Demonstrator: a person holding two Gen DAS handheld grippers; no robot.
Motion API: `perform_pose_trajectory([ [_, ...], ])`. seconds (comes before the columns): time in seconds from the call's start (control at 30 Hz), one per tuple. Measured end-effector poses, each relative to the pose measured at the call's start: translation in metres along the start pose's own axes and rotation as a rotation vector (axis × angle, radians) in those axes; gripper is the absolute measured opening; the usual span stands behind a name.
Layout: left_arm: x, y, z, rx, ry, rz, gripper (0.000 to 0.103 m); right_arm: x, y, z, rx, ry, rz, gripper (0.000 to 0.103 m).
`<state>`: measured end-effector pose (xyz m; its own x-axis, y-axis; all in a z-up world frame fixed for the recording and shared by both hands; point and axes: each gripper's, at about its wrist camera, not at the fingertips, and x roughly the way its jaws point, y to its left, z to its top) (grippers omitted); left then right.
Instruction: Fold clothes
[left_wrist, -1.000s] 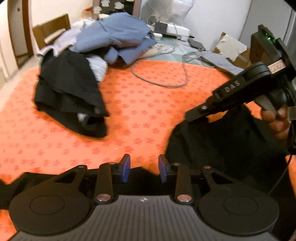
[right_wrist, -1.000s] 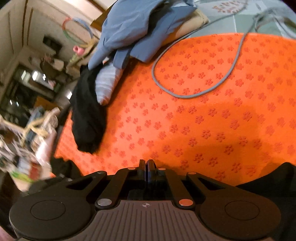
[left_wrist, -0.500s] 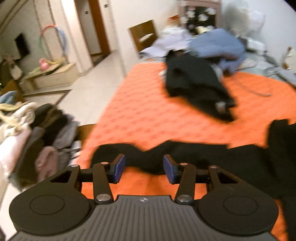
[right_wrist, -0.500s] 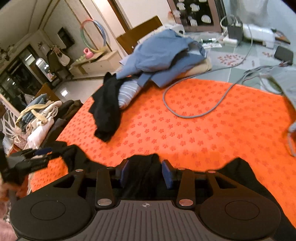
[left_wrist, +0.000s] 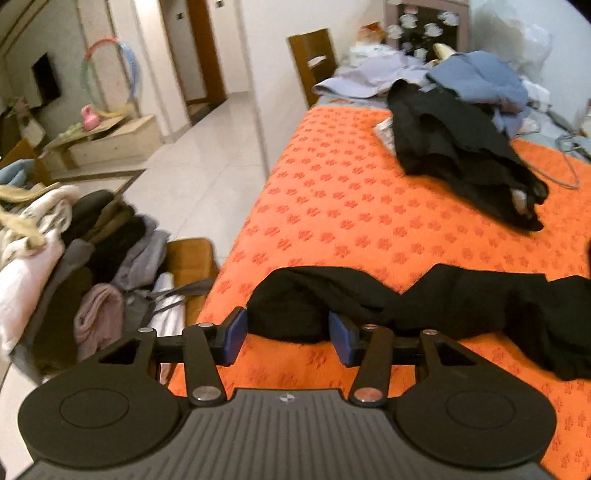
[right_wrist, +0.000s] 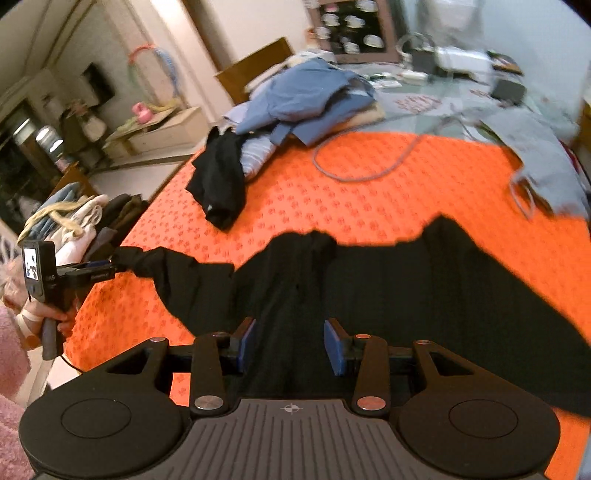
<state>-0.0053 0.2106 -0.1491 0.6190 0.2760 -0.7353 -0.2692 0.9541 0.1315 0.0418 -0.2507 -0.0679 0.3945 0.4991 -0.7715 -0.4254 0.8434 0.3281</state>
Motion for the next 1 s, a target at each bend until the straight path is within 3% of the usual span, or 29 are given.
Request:
perform_pose_trajectory([
  [0.07, 0.001, 0.000, 0.000, 0.032, -0.022, -0.051, 0.031, -0.005, 0.009, -0.011, 0.044, -0.009, -0.026, 0.043],
  [0.1, 0.000, 0.000, 0.000, 0.044, -0.030, -0.077, 0.011, -0.009, 0.014, -0.017, 0.065, -0.017, -0.040, 0.043],
  [0.13, -0.002, 0.001, 0.001, 0.055, -0.038, -0.073, 0.006, -0.011, 0.020, -0.022, 0.081, -0.025, -0.054, 0.043],
  [0.43, -0.072, 0.061, 0.000, 0.050, -0.057, -0.137, 0.006, -0.021, 0.071, -0.049, 0.145, -0.101, -0.118, 0.043],
  [0.57, -0.117, 0.086, -0.017, 0.139, 0.003, -0.236, 0.006, -0.014, 0.090, -0.055, 0.137, -0.111, -0.122, 0.043],
  [0.73, -0.167, 0.103, -0.046, 0.257, 0.039, -0.277, 0.006, 0.003, 0.111, -0.062, 0.117, -0.096, -0.116, 0.043],
  [1.0, -0.203, 0.120, -0.094, 0.241, 0.137, -0.282, 0.006, 0.032, 0.130, -0.064, 0.046, -0.043, -0.116, 0.043],
])
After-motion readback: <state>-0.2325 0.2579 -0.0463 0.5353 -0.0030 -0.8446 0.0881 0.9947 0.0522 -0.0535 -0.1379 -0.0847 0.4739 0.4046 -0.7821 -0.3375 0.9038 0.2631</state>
